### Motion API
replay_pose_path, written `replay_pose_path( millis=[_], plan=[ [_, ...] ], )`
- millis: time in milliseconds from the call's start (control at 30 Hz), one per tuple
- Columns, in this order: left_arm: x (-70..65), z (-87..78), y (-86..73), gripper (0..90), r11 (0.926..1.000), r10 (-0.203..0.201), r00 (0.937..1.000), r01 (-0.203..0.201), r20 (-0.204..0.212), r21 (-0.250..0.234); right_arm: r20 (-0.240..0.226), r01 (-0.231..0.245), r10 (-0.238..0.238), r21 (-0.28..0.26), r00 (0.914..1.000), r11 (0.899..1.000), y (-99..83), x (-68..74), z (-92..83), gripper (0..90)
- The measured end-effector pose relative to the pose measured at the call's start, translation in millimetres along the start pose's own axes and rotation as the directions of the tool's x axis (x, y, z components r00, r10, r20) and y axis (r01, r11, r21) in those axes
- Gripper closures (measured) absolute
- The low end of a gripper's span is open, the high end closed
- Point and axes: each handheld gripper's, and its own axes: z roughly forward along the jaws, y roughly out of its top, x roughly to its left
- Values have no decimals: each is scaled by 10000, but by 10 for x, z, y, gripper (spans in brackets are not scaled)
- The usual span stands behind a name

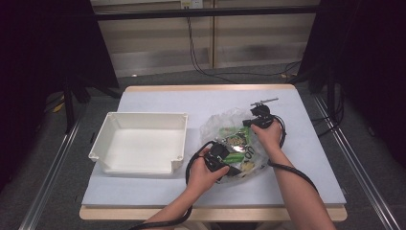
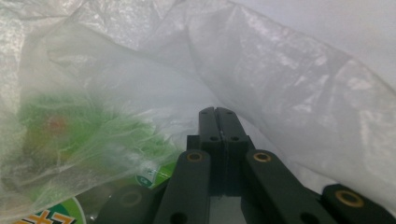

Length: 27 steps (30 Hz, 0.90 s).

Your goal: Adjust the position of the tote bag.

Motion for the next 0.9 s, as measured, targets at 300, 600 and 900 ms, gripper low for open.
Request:
replay_pose_path(
  millis=[300, 600, 900],
  plan=[
    [-44, -161, 71, 785, 9989, -89, 9995, 75, -288, -463, 87, 458, -458, -1, 9989, 9989, 73, 125, -59, 900],
    [-90, -396, 249, 784, 9933, -146, 9945, 25, -1040, -1153, 111, 746, -746, 44, 9971, 9972, 94, 147, -154, 900],
    [37, -429, 493, 825, 9959, -277, 9848, 124, -1712, -897, 104, 655, -654, -63, 9978, 9978, 97, 159, -246, 899]
  ],
)
